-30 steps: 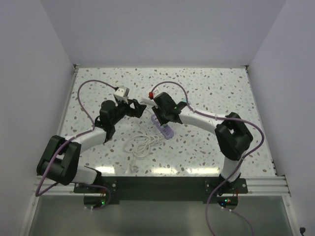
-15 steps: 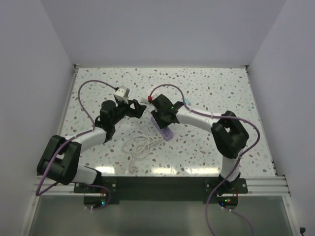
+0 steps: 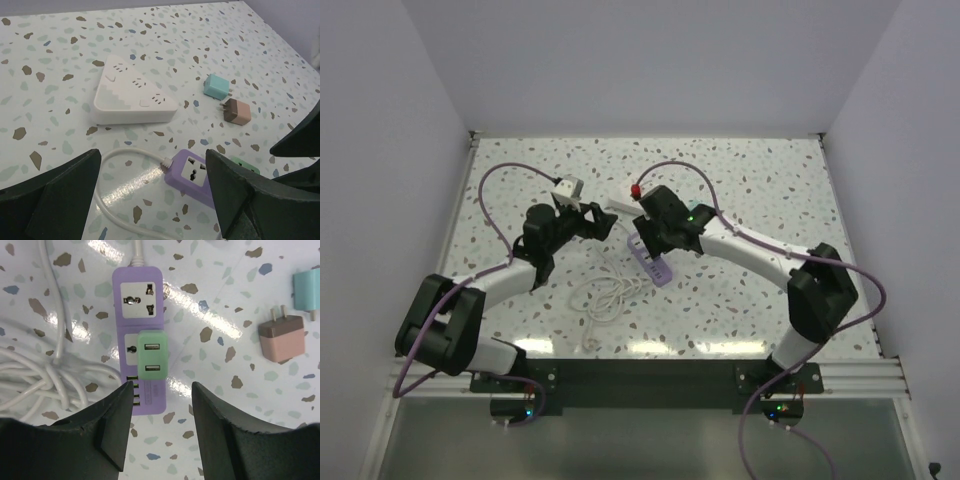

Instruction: Insert the plug

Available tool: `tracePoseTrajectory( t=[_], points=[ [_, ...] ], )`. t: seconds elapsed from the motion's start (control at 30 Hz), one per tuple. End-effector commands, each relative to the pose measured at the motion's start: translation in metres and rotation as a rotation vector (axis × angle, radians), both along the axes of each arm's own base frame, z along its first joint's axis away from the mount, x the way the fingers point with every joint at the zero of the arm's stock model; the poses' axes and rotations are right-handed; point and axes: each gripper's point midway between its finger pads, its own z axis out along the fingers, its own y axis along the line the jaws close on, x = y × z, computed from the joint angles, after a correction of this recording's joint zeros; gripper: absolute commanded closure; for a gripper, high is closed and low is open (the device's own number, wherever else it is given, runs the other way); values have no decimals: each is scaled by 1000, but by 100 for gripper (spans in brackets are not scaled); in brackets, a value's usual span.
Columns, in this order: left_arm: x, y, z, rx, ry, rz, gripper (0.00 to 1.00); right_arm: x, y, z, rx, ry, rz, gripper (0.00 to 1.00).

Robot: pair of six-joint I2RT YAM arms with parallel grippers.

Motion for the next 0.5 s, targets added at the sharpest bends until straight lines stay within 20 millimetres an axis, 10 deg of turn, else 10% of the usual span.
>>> tracePoseTrajectory(
  t=[0.0, 0.47],
  points=[
    [6, 0, 9, 3, -43, -4, 9, 4, -10, 39, 30, -92, -49, 46],
    [2, -2, 18, -13, -55, -22, 9, 14, -34, 134, 74, -313, -92, 31]
  ],
)
